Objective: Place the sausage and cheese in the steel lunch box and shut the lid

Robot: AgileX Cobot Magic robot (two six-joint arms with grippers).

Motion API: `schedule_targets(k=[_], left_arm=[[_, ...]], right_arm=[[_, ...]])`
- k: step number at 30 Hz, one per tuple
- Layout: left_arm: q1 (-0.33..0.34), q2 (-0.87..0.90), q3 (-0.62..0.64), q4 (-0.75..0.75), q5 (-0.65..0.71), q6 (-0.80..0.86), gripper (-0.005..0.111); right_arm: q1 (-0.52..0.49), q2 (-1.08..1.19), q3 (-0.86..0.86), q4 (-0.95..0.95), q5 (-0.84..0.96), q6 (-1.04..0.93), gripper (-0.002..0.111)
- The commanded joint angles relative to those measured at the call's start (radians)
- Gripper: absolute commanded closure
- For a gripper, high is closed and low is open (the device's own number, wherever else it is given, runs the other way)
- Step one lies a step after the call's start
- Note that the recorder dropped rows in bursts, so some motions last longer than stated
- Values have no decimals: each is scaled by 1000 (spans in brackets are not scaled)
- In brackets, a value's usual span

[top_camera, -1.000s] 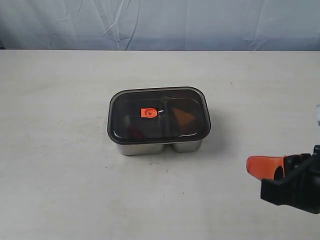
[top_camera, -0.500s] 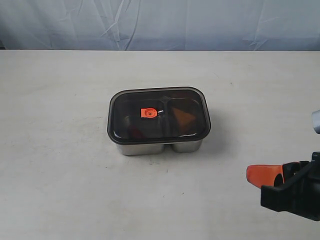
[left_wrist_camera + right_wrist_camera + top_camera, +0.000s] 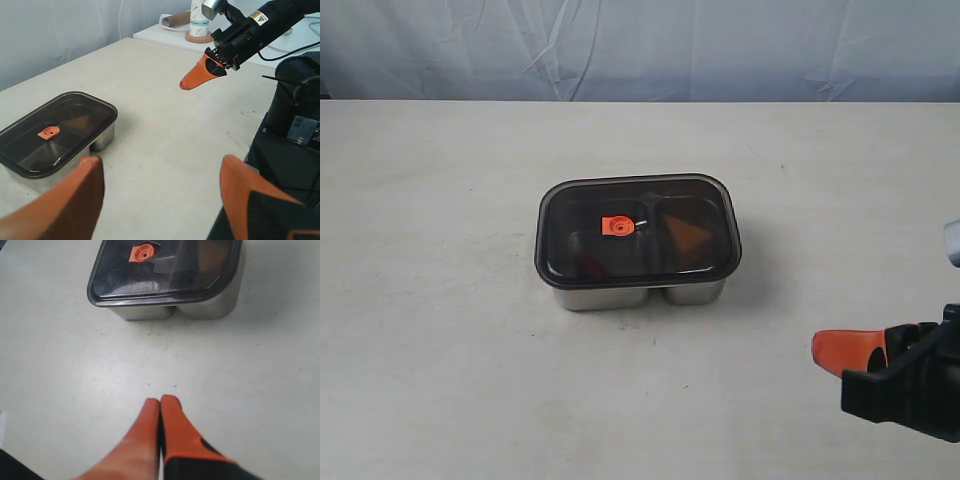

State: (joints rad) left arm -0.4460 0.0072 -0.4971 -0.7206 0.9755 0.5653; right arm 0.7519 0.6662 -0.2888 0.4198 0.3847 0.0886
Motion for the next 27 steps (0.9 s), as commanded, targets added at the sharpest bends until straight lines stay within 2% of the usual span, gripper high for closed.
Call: schedule_targets(k=[1, 5, 10, 16, 20, 23, 27], left_arm=[[11, -7, 4, -7, -9, -6, 44], [90, -7, 4, -7, -7, -6, 44], [228, -7, 4, -29, -23, 19, 44], [392, -7, 44, -49, -342, 21, 44], [490, -7, 111, -41, -462, 19, 44], [535, -7, 167, -58, -497, 17, 44], [553, -7, 249, -110, -523, 17, 44]], right_arm=[[4, -3, 4, 0, 4, -3, 109], [4, -3, 4, 0, 4, -3, 109], [4, -3, 4, -1, 4, -1, 109], [4, -3, 4, -1, 4, -1, 109], [4, -3, 4, -1, 4, -1, 109], [4, -3, 4, -1, -1, 0, 109], [4, -3, 4, -1, -3, 0, 109]])
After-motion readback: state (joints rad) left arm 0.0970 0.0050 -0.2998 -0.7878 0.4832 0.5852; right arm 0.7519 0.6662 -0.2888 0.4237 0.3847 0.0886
